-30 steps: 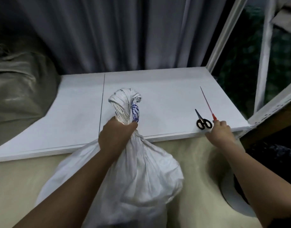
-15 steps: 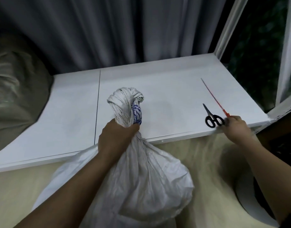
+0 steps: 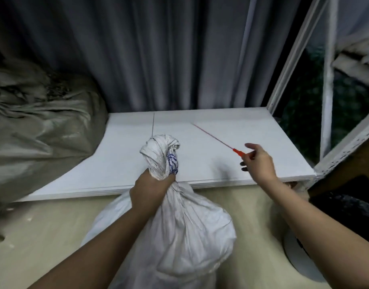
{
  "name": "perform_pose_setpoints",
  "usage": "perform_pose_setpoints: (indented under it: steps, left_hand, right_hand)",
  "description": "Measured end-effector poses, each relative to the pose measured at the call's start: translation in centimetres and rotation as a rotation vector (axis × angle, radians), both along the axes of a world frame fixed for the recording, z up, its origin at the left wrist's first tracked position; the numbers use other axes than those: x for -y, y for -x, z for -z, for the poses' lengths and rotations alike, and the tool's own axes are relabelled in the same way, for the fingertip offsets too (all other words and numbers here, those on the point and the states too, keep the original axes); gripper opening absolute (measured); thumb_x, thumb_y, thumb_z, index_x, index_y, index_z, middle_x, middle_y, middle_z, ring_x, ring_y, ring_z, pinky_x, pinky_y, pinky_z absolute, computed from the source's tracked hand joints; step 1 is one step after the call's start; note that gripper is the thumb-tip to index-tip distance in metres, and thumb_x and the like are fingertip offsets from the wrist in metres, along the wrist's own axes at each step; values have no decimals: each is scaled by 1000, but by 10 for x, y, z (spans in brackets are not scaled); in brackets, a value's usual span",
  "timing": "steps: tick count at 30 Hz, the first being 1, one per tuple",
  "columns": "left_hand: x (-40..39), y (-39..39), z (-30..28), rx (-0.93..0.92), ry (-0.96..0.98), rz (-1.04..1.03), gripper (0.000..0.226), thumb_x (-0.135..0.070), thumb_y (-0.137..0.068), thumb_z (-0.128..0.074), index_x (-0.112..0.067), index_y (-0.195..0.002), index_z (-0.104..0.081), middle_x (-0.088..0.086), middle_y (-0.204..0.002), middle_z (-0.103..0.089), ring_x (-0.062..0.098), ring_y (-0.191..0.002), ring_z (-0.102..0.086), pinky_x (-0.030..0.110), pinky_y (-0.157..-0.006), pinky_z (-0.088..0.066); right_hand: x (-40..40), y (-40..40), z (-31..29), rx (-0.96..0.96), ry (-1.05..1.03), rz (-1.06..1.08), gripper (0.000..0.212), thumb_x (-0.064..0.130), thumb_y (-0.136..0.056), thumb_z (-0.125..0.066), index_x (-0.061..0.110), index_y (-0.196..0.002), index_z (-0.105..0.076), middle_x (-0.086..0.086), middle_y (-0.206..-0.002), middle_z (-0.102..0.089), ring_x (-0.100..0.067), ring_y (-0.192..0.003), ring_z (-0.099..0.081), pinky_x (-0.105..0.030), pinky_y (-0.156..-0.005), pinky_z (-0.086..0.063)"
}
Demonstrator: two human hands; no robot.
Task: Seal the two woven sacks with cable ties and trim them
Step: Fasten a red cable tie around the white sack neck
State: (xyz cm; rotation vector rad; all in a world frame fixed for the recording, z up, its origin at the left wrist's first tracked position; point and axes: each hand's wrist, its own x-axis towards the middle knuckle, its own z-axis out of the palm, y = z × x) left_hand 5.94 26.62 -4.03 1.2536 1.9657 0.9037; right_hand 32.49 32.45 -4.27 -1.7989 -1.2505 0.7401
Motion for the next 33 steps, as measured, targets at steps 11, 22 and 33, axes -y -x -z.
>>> perform_pose_setpoints:
  steps: [11, 22, 33]
  left_hand:
    - [101, 47, -26, -441, -188, 50, 75, -70, -61, -54, -32, -126, -58, -8, -153, -30, 16, -147, -7, 47, -117, -3]
    - [106, 57, -28, -507, -138, 112, 54, -70, -69, -58, -27, -101, -66, -3, -104, -66, 20, -110, -56, 38, -103, -28]
    - [102, 46, -28, -311, -101, 33, 55, -60, -64, -66, -21, -103, -61, 2, -102, -66, 32, -110, -55, 38, -88, -44]
  right_hand:
    - [126, 141, -64, 515, 69, -404, 30, 15, -95, -44, 25, -113, -66, -9, -114, -55, -31, -102, -60, -33, -80, -44]
    - [130, 152, -49, 325, 170, -591, 23, 9, -93, -45, 29, -87, -57, 2, -82, -63, -18, -70, -68, -37, -71, -54]
    - [138, 166, -42, 606, 77, -574, 17, 36, -96, -43, 19, -97, -41, -7, -92, -71, -32, -87, -64, -39, -71, -48]
